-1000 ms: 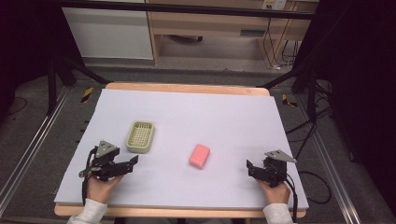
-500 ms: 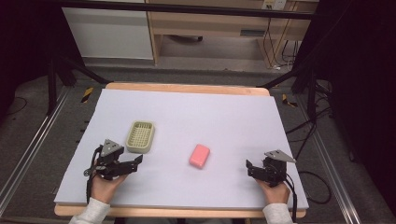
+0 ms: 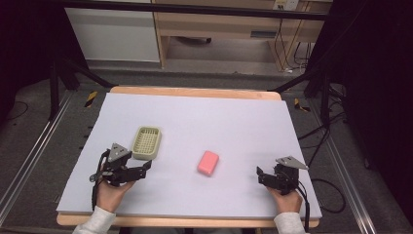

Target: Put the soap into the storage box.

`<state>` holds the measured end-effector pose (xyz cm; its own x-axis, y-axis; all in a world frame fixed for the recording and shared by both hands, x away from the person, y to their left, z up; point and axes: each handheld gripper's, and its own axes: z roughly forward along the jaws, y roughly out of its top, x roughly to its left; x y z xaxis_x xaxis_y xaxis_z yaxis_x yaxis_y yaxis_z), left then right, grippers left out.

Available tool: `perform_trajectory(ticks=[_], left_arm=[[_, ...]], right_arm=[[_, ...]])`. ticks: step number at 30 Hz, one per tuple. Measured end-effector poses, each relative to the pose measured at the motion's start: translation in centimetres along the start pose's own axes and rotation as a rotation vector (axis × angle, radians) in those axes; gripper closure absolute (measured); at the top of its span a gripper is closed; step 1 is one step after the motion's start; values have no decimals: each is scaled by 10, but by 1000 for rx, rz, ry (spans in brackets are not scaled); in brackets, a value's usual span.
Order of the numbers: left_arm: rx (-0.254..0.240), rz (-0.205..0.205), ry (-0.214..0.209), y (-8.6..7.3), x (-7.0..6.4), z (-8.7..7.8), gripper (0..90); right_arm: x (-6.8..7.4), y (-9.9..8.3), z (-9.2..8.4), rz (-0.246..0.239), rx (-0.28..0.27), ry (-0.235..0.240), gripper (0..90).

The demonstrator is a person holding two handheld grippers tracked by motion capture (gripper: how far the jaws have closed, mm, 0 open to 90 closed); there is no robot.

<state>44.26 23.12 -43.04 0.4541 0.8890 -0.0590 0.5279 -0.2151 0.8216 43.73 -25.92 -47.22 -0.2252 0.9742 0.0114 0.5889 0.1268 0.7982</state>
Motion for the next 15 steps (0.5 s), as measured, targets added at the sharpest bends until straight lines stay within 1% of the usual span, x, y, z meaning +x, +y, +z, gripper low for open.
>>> perform_trajectory(ticks=[4, 5, 15], left_arm=[[-4, -2, -6, 3, -1, 1, 179], [2, 7, -7, 4, -2, 1, 179], [5, 20, -13, 12, -9, 6, 177]], right_arm=[[0, 0, 0, 1, -1, 0, 125], [0, 0, 0, 2, -1, -2, 125], [1, 0, 0, -1, -1, -3, 125]])
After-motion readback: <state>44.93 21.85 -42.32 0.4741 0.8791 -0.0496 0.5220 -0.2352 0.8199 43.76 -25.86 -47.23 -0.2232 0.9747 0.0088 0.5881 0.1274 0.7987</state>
